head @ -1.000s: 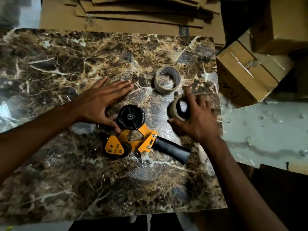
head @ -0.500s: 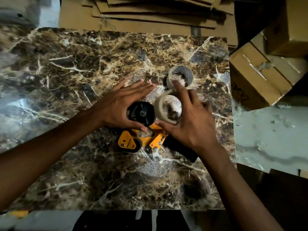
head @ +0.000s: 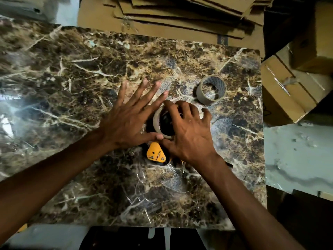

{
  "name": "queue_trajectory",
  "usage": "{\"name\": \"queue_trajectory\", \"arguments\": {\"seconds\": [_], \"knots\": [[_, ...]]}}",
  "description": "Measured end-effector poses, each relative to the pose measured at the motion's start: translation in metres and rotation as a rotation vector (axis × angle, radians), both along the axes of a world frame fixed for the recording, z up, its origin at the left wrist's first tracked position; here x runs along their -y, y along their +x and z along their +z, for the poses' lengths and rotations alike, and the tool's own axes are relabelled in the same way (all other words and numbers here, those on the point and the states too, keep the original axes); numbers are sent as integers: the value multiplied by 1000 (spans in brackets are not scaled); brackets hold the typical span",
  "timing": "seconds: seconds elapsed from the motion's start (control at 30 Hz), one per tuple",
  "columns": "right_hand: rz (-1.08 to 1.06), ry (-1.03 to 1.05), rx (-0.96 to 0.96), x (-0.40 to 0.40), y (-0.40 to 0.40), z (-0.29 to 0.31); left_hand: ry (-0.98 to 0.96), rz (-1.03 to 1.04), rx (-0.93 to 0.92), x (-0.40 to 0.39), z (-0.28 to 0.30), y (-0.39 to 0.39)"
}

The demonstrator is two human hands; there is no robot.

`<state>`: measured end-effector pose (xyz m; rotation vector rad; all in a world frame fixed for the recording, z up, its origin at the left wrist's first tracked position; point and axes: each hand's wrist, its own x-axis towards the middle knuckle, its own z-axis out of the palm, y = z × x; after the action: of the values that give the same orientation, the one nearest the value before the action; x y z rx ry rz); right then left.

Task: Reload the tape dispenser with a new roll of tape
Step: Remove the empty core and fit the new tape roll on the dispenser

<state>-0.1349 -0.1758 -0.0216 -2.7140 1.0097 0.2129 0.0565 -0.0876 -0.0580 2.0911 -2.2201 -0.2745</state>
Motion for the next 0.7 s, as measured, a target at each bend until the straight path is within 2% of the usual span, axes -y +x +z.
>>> {"name": "queue_trajectory", "arguments": {"seconds": [0.4, 0.7], "knots": [[-48, 77, -70, -2, -11, 4, 25, -52, -5, 5, -1, -5], [-66, -1, -94, -2, -10, -7, 113, -75, 25, 16, 6, -5]]}}
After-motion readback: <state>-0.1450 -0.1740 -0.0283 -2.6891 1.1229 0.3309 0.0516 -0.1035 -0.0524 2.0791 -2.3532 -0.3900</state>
